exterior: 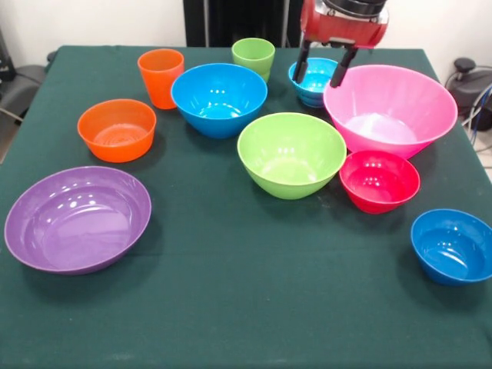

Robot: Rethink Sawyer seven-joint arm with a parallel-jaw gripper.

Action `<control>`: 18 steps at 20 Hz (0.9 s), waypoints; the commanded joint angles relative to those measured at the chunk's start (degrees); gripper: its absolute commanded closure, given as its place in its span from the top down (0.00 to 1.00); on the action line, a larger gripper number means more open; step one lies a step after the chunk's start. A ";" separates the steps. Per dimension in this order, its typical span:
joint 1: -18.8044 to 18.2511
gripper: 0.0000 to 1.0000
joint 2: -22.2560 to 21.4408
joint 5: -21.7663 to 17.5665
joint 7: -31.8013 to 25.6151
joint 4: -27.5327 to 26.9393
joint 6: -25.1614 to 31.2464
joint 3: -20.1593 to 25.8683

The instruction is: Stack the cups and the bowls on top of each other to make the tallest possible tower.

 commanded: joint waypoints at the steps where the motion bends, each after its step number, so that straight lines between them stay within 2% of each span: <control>1: 0.93 1.00 -0.48 -0.27 6.79 6.25 -4.60 3.02; 7: 1.42 1.00 -0.38 -1.01 5.94 5.16 -3.53 2.49; 15: 4.63 1.00 2.72 -4.12 6.68 1.24 -4.11 -1.04; 18: 5.44 1.00 5.30 -4.65 6.91 -0.81 -5.63 -2.34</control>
